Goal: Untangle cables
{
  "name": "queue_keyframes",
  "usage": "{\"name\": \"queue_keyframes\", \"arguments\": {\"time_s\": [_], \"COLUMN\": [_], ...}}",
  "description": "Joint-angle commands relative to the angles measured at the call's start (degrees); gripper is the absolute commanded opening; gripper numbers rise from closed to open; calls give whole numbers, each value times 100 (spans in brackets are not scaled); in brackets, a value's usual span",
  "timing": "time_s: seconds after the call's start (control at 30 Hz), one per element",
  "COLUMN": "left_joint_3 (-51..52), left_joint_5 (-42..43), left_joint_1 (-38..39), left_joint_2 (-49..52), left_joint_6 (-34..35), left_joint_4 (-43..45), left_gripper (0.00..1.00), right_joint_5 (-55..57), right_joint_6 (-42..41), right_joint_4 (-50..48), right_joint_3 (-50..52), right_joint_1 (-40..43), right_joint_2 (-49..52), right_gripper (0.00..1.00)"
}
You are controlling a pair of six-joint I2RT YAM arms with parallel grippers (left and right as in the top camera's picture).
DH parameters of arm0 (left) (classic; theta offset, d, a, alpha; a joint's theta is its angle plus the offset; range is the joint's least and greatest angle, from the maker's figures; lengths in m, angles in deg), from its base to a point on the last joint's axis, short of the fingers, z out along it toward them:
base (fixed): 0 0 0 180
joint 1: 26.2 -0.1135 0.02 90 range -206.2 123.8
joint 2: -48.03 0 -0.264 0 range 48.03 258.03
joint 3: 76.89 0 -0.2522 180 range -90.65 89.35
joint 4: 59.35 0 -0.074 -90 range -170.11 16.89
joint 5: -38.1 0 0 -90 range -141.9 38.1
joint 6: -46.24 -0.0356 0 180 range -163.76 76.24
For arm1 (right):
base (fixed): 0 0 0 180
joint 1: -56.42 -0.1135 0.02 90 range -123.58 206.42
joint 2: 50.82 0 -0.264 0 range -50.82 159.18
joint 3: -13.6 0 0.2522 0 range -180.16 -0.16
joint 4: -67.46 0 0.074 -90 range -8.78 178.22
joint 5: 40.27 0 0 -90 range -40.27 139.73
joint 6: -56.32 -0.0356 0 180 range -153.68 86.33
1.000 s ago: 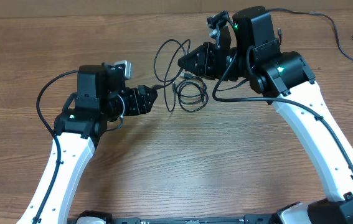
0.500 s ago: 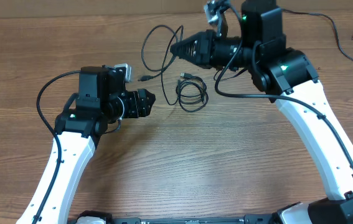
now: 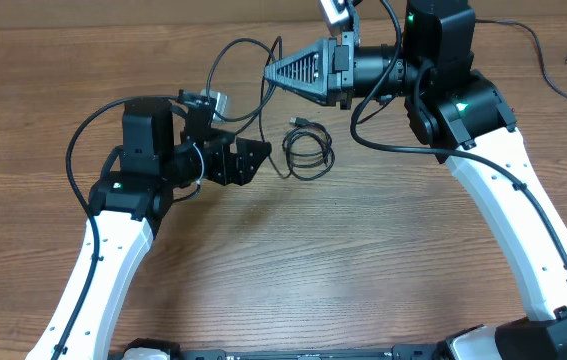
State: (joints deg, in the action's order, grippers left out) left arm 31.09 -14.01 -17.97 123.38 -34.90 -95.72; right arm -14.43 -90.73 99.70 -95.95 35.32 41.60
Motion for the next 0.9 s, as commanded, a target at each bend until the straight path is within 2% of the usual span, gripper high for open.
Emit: {"name": "queue_keyframes", "arguments": {"time_s": [0.0, 0.1, 0.17, 0.27, 0.33, 0.4, 0.57, 0.73, 0.77, 0.83, 0.87], "left_joint_3": [-96, -96, -96, -96, -96, -96, -96, -96, -96, -96, -96], "left_joint_5": [546, 560, 560, 557, 518, 516, 516, 518, 518, 520, 520], "left_joint_1": [7, 7, 7, 7, 7, 7, 7, 7, 7, 7, 7], "left_joint_2": [35, 35, 35, 35, 35, 35, 35, 35, 35, 35, 35], "left_joint_6": [-120, -114, -107, 0, 66, 66, 66, 195, 210, 210, 210], "left_joint_4": [120, 319, 466, 669, 754, 787, 796, 857, 881, 938, 979], "left_gripper": [91, 90, 85, 69, 49, 34, 20, 22, 28, 58, 65], "right_joint_5": [-201, -201, -221, -308, -328, -330, -374, -428, -448, -457, -457], "right_joint_6": [-175, -192, -190, -188, -188, -188, -188, -190, -192, -192, -195], "right_joint_4": [-44, -46, -46, -44, -44, -44, -42, -42, -42, -42, -42], "right_joint_3": [-105, -105, -105, -105, -105, -105, -105, -105, -105, -105, -105], "right_joint_1": [-4, -4, -15, -15, -15, -15, -15, -15, -15, -15, -15], "right_joint_2": [-103, -103, -103, -103, -103, -103, -103, -103, -103, -103, -103], "right_gripper": [4, 4, 4, 4, 4, 4, 4, 4, 4, 4, 4]}}
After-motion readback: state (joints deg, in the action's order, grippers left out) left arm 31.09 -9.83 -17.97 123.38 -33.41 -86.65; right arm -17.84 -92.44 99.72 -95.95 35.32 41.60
